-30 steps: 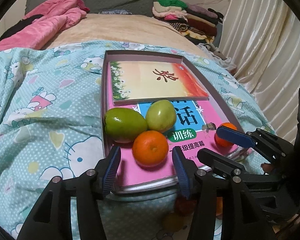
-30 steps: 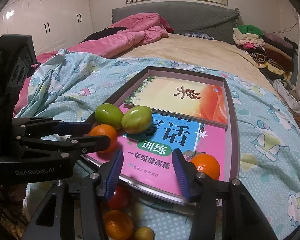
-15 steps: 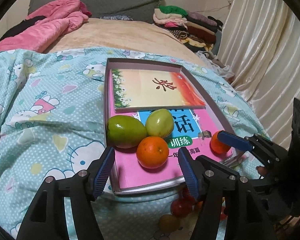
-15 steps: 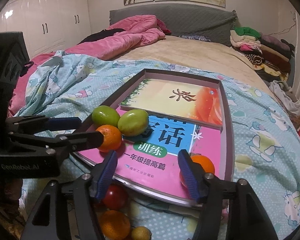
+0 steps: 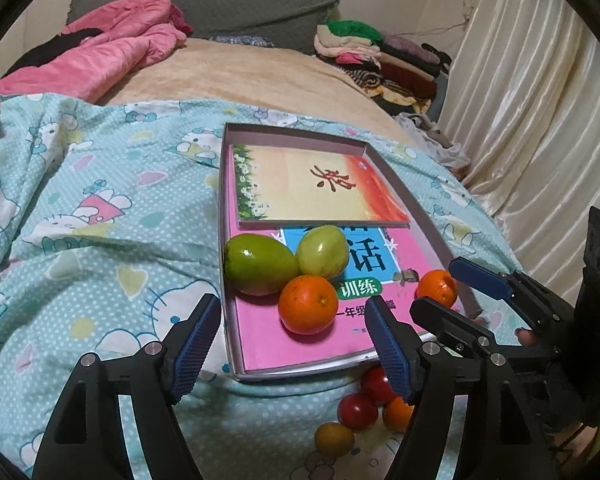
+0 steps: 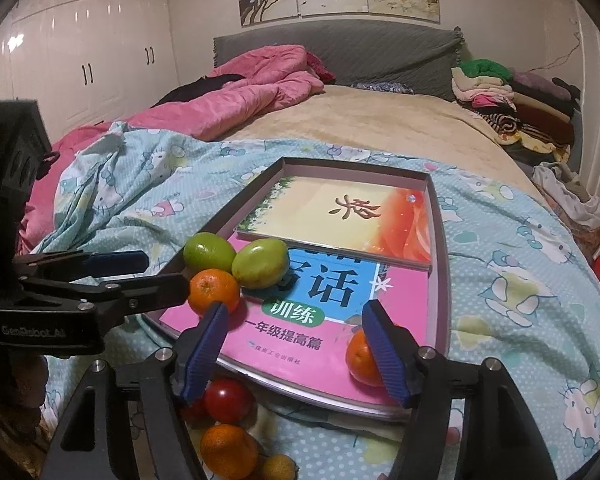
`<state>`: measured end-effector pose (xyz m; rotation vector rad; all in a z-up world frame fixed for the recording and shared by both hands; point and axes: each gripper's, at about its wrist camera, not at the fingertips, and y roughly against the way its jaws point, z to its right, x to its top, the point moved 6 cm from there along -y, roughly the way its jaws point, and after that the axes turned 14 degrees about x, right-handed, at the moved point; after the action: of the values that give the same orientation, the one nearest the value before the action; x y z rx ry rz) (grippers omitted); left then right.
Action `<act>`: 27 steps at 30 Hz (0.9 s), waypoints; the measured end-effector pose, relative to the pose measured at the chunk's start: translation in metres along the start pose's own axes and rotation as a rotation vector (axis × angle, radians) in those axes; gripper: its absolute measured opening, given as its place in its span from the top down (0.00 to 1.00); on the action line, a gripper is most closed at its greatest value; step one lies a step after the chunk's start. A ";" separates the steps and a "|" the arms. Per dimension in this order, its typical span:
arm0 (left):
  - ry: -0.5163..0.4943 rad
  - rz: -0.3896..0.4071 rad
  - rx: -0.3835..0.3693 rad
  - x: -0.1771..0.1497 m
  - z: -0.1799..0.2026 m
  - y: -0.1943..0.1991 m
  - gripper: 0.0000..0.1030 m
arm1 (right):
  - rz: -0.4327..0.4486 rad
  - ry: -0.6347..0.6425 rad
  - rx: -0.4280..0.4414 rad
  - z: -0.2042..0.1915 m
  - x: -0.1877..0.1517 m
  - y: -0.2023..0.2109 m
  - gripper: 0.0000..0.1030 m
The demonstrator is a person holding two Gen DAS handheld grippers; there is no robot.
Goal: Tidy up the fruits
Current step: 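Open the left tool and withdraw both tools from the tray, then move both tools back toward the loose fruit in front of the tray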
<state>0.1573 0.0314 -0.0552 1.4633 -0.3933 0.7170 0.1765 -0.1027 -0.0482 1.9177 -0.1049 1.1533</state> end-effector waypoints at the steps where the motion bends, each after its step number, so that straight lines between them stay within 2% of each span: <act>1: 0.001 0.001 0.000 0.000 0.000 0.001 0.26 | 0.006 -0.006 0.001 0.001 0.001 0.002 0.30; 5: 0.005 -0.003 0.007 -0.001 -0.003 0.002 0.26 | 0.032 -0.024 -0.003 0.005 0.003 0.010 0.25; 17: -0.003 0.033 -0.016 -0.001 -0.003 0.018 0.26 | 0.109 -0.082 -0.013 0.018 0.009 0.034 0.23; 27: -0.022 0.043 -0.023 -0.003 0.000 0.027 0.26 | 0.117 -0.088 -0.003 0.011 0.005 0.045 0.22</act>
<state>0.1370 0.0295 -0.0367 1.4463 -0.4496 0.7288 0.1662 -0.1364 -0.0183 1.9818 -0.2693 1.1444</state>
